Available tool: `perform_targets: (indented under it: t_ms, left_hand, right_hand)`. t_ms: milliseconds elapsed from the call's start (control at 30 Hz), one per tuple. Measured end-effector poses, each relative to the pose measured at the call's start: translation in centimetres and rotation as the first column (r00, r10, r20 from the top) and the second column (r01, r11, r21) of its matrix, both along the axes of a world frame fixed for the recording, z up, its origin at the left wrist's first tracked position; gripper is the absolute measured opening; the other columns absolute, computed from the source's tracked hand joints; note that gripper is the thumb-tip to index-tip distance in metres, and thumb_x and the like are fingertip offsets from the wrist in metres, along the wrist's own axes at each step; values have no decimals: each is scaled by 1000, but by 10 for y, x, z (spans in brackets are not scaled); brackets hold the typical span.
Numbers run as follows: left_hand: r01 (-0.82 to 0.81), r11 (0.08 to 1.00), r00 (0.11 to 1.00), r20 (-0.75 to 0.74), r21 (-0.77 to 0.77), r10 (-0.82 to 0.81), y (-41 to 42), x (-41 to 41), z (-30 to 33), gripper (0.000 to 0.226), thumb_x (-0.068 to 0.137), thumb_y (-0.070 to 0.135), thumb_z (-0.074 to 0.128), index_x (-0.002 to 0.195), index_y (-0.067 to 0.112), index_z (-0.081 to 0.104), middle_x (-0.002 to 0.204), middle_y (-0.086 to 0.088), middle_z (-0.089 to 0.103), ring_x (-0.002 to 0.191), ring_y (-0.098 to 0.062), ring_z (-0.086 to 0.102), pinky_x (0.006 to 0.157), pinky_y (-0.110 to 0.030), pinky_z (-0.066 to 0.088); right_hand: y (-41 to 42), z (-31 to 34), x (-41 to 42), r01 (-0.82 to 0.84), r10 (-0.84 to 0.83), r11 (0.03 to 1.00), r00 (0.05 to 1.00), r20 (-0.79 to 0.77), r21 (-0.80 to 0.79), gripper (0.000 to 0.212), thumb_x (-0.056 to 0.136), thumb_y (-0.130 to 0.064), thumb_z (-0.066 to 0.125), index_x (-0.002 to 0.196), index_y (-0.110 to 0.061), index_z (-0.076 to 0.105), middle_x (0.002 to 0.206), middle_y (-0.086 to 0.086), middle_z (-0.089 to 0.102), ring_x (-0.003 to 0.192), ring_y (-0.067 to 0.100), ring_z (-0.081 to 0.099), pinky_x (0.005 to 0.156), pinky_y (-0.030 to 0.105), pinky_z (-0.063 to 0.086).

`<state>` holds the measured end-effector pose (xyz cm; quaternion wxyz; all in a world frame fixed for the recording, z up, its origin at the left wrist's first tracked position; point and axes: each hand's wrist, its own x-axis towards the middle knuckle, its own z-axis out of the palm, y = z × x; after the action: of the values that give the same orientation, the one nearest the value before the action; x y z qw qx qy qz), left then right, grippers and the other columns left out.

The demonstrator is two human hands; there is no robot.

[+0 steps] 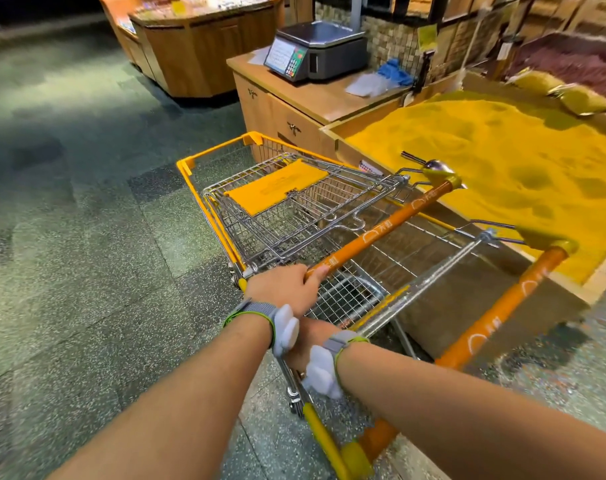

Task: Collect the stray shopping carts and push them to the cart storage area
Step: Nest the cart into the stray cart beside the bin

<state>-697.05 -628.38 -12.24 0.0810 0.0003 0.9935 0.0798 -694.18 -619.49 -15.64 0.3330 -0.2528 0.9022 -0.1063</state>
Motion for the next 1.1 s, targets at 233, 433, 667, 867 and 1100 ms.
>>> perform_targets:
  t_ms: [233,433,667,867,1100]
  left_hand:
    - [-1,1000,1000,22,20,1,-3,-8,0,67,95,77,11,83,27,54,74,3,67,66,-17,63,60,-29,44]
    - [6,1000,1000,14,11,-6,1,-5,5,65,96,75,10,83,27,51,69,6,61,61,-16,58,60,-25,35]
    - [-27,1000,1000,-13,0,27,-1,-4,2,70,92,80,7,83,29,54,74,7,69,66,-13,65,65,-29,51]
    - [-28,999,999,-16,-24,28,-1,-5,3,68,94,78,9,82,27,53,69,6,65,63,-14,63,61,-27,44]
    - [-26,999,1000,0,-33,26,-1,-6,5,67,95,77,9,83,28,52,70,6,64,64,-12,63,60,-26,47]
  right_hand:
    - [72,40,-10,-296,329,944,873,-359,146,56,100,-62,33,118,-19,62,100,4,66,90,26,64,82,38,51]
    - [163,21,-37,-334,394,919,811,-433,211,79,94,-74,10,135,-20,51,129,2,57,123,26,54,121,43,24]
    - [143,-4,-50,-336,275,941,680,-680,44,63,93,-72,26,106,-17,53,104,7,57,89,30,59,97,47,49]
    - [137,13,-56,-372,419,907,742,-523,197,110,62,-101,32,128,-14,43,126,11,49,109,32,52,108,47,36]
    - [147,8,-48,-401,436,898,748,-500,184,53,98,-49,56,135,-15,41,133,12,45,115,34,49,111,48,32]
